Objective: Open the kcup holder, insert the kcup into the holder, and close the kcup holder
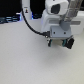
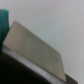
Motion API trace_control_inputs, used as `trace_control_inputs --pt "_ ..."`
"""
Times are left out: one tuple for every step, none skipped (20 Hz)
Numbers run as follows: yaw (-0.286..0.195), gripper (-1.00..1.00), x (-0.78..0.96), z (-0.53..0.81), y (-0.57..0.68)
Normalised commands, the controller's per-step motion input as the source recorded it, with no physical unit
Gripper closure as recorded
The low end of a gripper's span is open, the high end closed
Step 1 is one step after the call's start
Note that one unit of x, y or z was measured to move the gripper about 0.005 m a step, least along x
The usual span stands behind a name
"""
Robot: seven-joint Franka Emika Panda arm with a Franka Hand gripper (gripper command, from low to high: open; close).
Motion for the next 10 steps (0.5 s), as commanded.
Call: trace_control_inputs --pt "0.139 -1.00 -0.30 0.02 0.46" --pt "0.133 -1.00 -0.30 0.03 0.50" --pt "0.127 -1.00 -0.32 0.04 0.53" --pt "0.113 -1.00 -0.36 0.04 0.56" --pt "0.101 -1.00 -0.40 0.03 0.58" --pt "0.099 -1.00 -0.39 0.03 0.57" --pt "0.114 -1.00 -0.42 0.05 0.56" --pt "0.099 -1.00 -0.38 0.05 0.59" --pt "0.091 -1.00 -0.43 0.04 0.56" --pt "0.085 -1.00 -0.43 0.08 0.57"
